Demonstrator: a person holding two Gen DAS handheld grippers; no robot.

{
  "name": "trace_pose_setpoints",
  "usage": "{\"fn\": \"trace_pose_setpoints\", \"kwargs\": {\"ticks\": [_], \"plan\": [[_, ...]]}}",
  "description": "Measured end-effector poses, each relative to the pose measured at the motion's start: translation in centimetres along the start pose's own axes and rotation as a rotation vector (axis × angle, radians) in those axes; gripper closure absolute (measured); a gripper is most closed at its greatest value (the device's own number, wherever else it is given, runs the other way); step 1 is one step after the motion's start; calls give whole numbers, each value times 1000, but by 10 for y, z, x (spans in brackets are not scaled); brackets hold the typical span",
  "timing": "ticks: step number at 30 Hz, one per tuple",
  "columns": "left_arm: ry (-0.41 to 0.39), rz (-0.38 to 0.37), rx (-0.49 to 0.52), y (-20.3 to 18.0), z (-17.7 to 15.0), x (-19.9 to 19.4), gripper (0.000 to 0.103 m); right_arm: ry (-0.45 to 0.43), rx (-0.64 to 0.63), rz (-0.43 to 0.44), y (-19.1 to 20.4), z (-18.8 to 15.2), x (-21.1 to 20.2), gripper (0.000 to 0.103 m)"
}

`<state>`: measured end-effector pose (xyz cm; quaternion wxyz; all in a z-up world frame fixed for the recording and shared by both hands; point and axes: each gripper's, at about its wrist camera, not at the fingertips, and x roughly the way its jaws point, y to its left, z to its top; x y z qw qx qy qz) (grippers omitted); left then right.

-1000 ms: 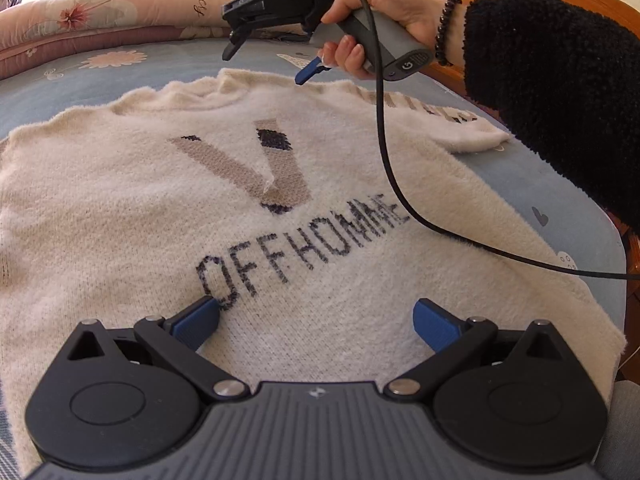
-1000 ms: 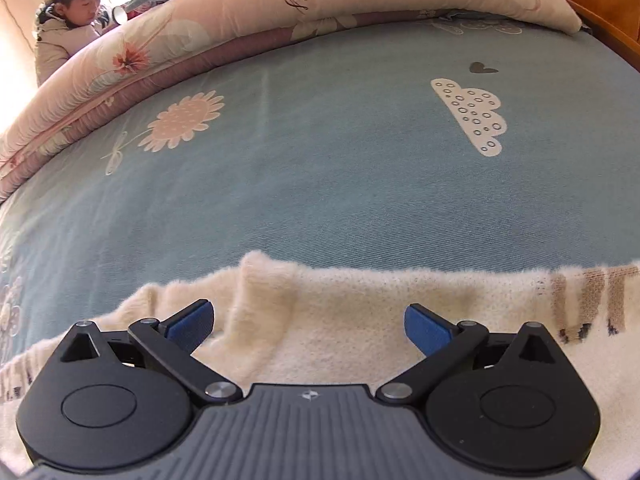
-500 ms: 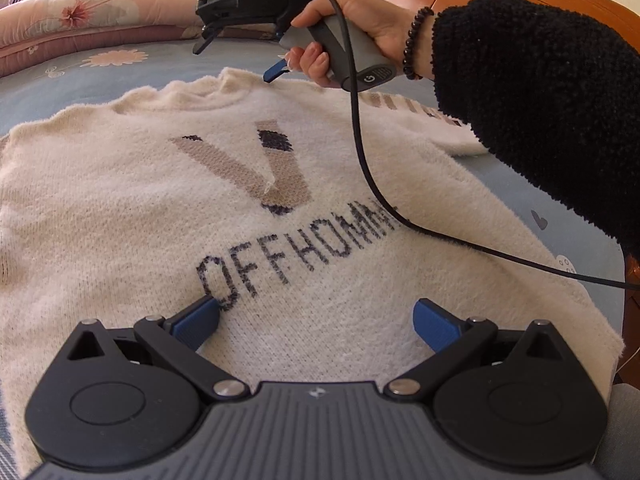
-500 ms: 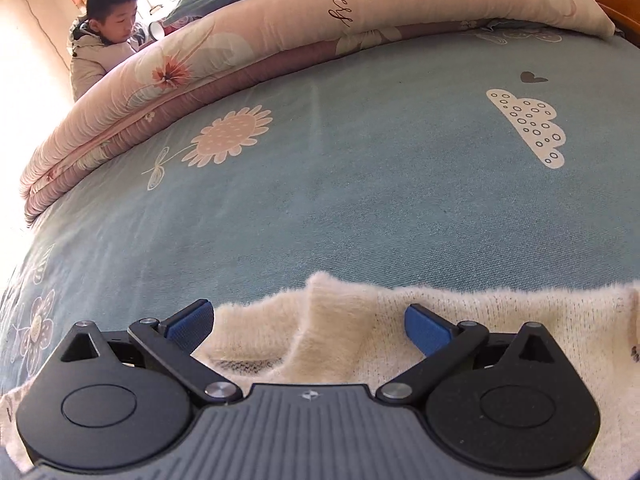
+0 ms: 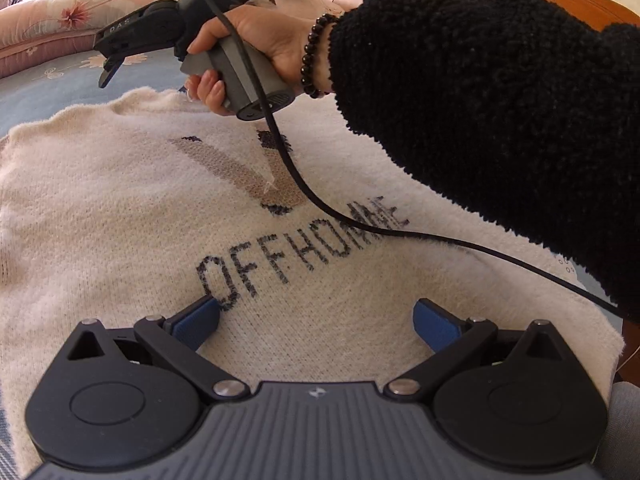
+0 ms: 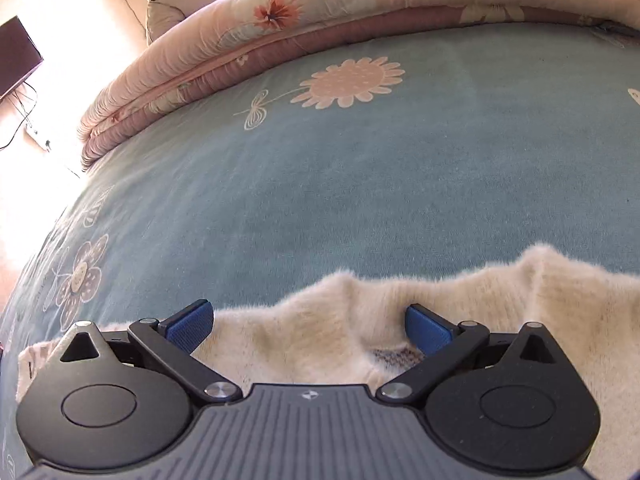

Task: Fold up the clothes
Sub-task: 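Press the open right gripper along the sweater collar edge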

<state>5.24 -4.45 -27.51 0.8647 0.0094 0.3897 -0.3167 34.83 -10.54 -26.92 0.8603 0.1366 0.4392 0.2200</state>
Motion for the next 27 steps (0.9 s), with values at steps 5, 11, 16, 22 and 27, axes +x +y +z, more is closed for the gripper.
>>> {"fn": "trace_pose_setpoints", "kwargs": {"ticks": [5, 11, 16, 22, 27], "plan": [[-2, -15, -18, 3, -1, 0, 1, 49, -1, 34, 6, 7, -13, 0], [-1, -5, -8, 2, -2, 1, 1, 121, -78, 55, 21, -4, -17, 0], [-1, 8, 13, 0, -2, 2, 1, 84, -103, 42, 18, -8, 2, 0], [0, 12, 15, 0, -2, 3, 1, 29, -115, 61, 10, 0, -37, 0], [0, 17, 13, -2, -2, 4, 1, 40, -76, 27, -11, -1, -62, 0]]}}
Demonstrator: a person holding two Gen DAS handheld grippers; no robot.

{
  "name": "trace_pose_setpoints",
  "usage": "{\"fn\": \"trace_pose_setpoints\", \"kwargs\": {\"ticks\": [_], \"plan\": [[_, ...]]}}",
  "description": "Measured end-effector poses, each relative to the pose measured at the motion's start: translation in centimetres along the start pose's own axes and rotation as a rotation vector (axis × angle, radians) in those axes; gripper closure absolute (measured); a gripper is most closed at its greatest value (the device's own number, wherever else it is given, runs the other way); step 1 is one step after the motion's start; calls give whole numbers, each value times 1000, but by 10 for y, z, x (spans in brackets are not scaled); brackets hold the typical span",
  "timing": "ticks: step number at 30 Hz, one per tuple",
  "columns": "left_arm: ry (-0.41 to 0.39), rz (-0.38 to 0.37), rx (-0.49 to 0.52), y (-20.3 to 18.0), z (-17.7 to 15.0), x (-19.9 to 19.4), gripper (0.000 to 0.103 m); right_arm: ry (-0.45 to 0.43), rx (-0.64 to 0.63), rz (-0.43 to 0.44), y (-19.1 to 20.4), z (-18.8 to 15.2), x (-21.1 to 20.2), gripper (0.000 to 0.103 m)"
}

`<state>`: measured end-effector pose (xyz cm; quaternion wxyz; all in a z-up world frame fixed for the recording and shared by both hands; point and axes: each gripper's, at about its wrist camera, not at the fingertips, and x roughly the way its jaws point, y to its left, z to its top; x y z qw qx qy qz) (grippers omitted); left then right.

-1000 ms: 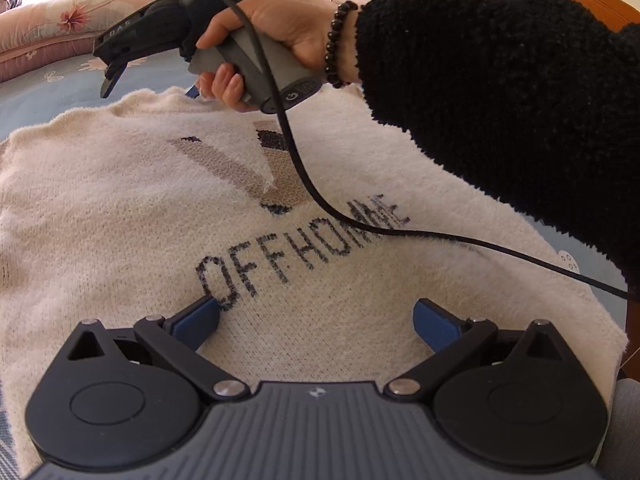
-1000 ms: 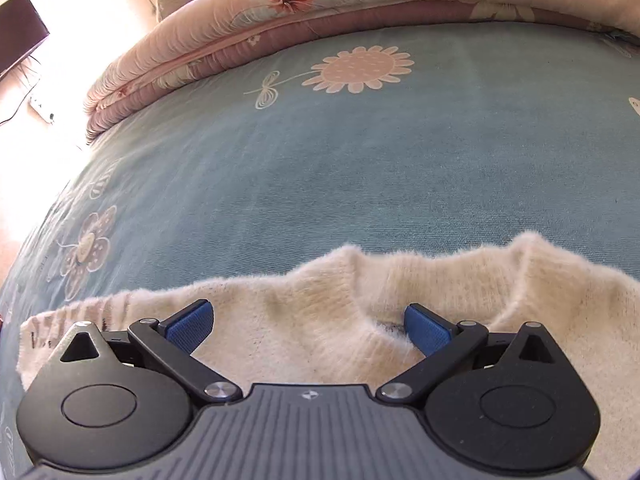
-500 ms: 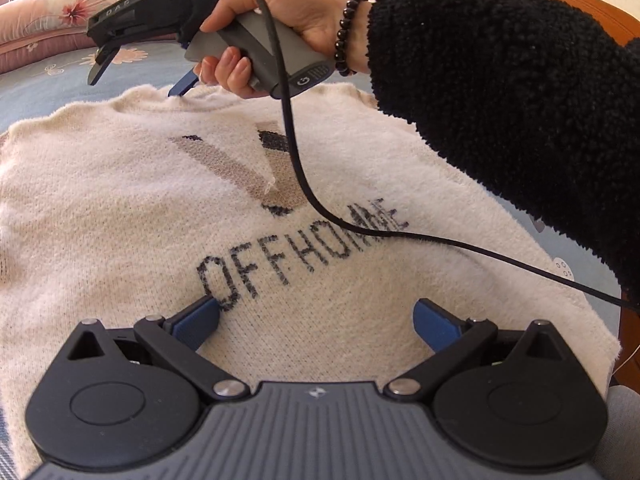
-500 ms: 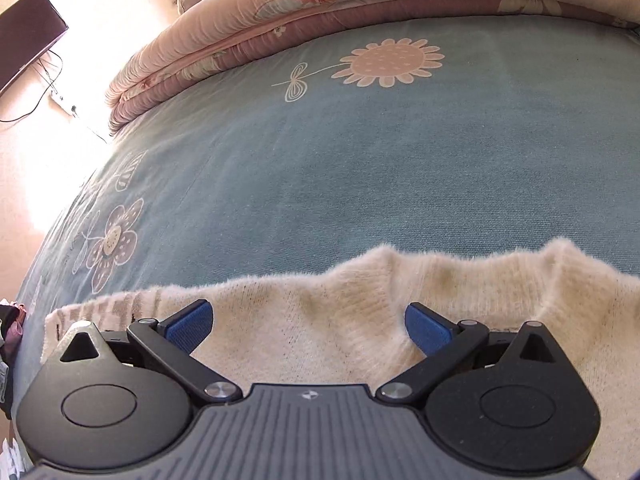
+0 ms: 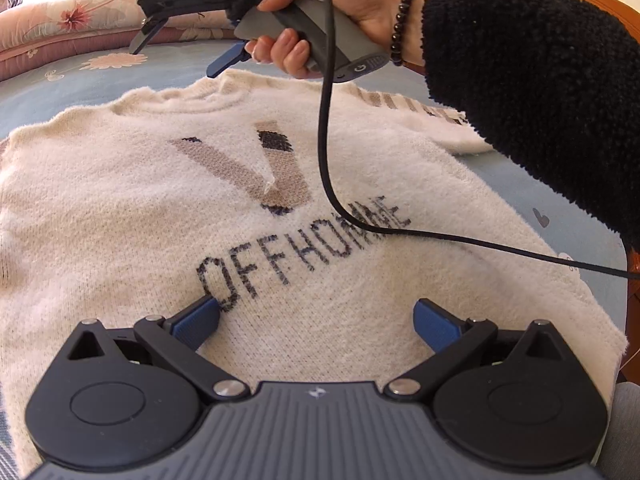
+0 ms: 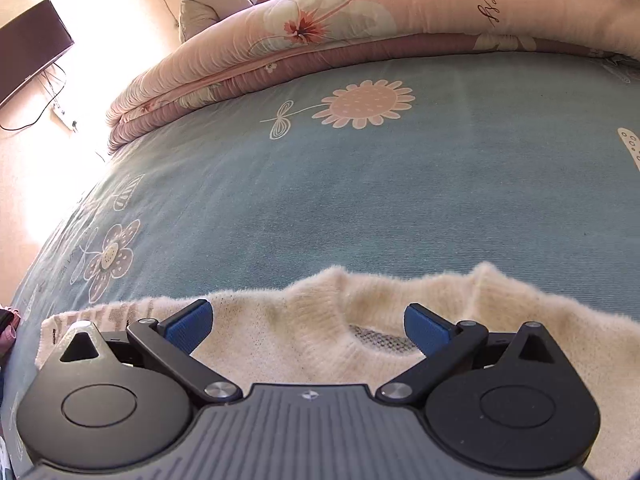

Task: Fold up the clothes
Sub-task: 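Press the open right gripper along the sweater collar edge, then smooth the lettered sleeve flat with the open right gripper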

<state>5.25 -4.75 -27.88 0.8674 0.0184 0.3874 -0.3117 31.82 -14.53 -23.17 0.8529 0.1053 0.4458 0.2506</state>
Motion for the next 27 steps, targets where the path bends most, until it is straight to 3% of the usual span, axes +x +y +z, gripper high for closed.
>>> {"fn": "trace_pose_setpoints", "kwargs": {"ticks": [3, 7, 11, 19, 23, 27], "plan": [[0, 10, 11, -2, -1, 1, 1, 10, 32, -35, -13, -7, 11, 0], [-2, 23, 36, -5, -2, 2, 1, -36, 34, -39, -22, -12, 31, 0], [-2, 30, 46, -7, -3, 2, 1, -62, 71, -11, -28, -9, 25, 0], [2, 26, 24, -5, -2, 1, 1, -46, 22, -69, -41, -19, -70, 0], [-3, 48, 17, -9, 1, -4, 1, -47, 54, -110, -79, -38, -116, 0], [-25, 59, 64, -15, 0, -5, 1, -40, 173, -154, -133, -68, -139, 0]]}}
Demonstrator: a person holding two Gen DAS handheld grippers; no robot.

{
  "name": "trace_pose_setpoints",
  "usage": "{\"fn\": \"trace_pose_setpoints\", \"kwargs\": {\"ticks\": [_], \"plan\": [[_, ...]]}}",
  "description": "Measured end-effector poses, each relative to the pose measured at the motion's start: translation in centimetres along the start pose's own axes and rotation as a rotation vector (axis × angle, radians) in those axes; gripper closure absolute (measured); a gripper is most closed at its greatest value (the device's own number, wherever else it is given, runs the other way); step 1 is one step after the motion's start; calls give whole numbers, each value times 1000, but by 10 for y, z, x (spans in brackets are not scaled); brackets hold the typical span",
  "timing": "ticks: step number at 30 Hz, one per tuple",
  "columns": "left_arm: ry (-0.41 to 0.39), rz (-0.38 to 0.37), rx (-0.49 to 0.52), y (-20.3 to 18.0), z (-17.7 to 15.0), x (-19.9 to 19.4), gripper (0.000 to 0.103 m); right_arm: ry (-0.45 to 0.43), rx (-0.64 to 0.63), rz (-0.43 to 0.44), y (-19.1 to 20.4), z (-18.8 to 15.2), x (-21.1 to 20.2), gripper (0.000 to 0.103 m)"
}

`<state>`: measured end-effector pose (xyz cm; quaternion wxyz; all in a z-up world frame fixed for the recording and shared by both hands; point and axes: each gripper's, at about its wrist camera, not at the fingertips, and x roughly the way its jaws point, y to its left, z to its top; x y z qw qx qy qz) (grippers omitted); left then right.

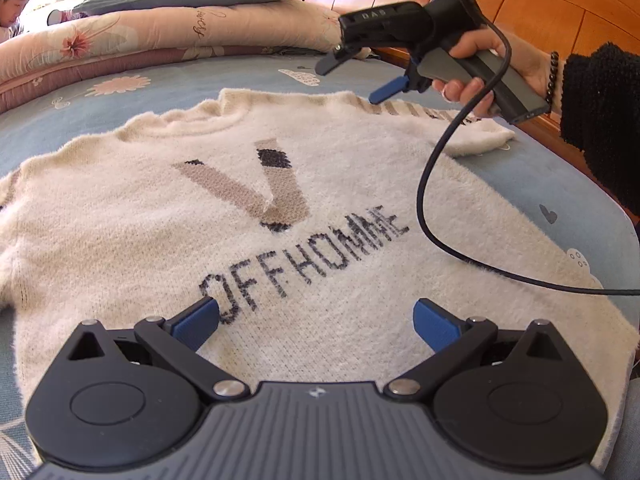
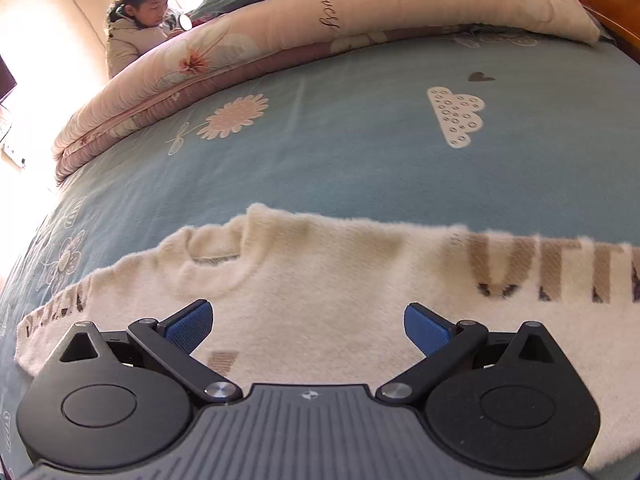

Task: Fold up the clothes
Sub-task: 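Smooth the lettered sleeve flat with the open right gripper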

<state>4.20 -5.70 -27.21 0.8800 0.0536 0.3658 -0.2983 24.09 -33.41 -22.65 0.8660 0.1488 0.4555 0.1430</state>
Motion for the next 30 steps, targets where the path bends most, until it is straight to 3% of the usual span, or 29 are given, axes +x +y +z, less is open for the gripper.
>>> {"fn": "trace_pose_setpoints", "kwargs": {"ticks": [3, 6, 8, 11, 15, 20, 23, 30], "plan": [[30, 12, 7, 0, -4, 10, 1, 6, 145, -23, -48, -29, -5, 0], [28, 19, 17, -2, -4, 9, 1, -94, 205, 54, -79, -58, -26, 0], [24, 12, 8, 0, -4, 9, 1, -130, 255, 60, -87, -65, -39, 0], [20, 5, -4, 2, -5, 9, 1, -154, 252, 75, -80, -67, -51, 0], [20, 16, 0, 0, -5, 9, 1, -145, 219, 167, -54, -67, -45, 0], [18, 19, 2, -1, -5, 9, 1, -158, 123, 130, -37, -91, -37, 0], [17, 21, 1, -1, -5, 9, 1, -132, 130, 114, -35, -82, -45, 0], [14, 18, 3, -1, -6, 10, 1, -230, 157, 162, -27, -19, -22, 0]]}}
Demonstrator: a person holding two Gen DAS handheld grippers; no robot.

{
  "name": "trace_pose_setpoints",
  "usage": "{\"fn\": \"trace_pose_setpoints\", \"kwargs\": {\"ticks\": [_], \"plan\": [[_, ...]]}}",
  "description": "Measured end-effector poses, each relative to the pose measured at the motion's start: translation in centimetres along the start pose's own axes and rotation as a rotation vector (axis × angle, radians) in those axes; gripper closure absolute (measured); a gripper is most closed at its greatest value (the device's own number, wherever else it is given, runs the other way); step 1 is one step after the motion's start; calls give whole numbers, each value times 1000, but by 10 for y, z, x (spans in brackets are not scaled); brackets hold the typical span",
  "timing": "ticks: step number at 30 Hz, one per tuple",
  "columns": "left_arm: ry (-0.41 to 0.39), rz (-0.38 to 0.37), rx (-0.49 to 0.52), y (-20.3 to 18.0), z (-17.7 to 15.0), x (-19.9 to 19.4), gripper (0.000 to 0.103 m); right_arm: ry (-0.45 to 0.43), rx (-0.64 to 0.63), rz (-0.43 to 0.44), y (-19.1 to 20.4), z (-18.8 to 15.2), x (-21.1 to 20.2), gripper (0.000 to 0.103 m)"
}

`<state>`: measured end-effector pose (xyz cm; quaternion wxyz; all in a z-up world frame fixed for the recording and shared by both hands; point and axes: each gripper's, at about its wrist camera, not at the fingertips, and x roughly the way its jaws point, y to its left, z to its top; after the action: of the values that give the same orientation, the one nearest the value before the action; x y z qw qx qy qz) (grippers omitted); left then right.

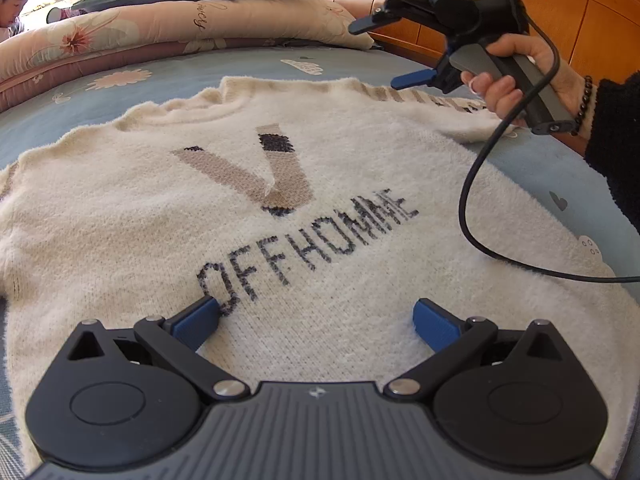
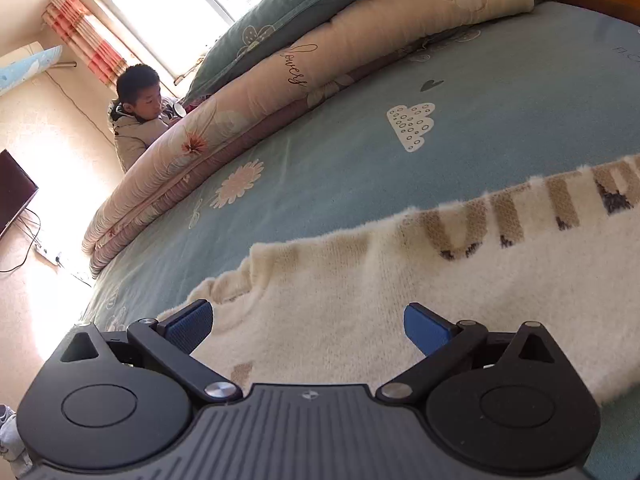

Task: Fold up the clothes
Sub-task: 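Smooth the lettered sleeve flat with the open right gripper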

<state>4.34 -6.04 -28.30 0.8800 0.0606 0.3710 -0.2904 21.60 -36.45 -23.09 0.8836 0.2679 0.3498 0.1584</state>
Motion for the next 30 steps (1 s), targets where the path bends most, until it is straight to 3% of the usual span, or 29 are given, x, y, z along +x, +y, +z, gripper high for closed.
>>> {"fn": "trace_pose_setpoints", "kwargs": {"ticks": [3, 6, 11, 20, 25, 30], "plan": [[-4, -7, 3, 1, -1, 0, 1, -12, -43, -35, 6, 14, 38, 0], [-7, -11, 2, 2, -1, 0, 1, -3, -42, -138, -2, 21, 76, 0], [-7, -8, 7, 1, -1, 0, 1, -15, -16, -139, -9, 22, 96, 0], [14, -4, -13, 1, 3, -2, 1, 20, -93, -173, 1, 26, 38, 0], [29, -10, -52, 0, 8, -7, 1, 88, -109, -213, -30, 11, 8, 0], [45, -22, -63, -1, 9, -7, 1, 76, -60, -262, -75, 1, -22, 0]]}}
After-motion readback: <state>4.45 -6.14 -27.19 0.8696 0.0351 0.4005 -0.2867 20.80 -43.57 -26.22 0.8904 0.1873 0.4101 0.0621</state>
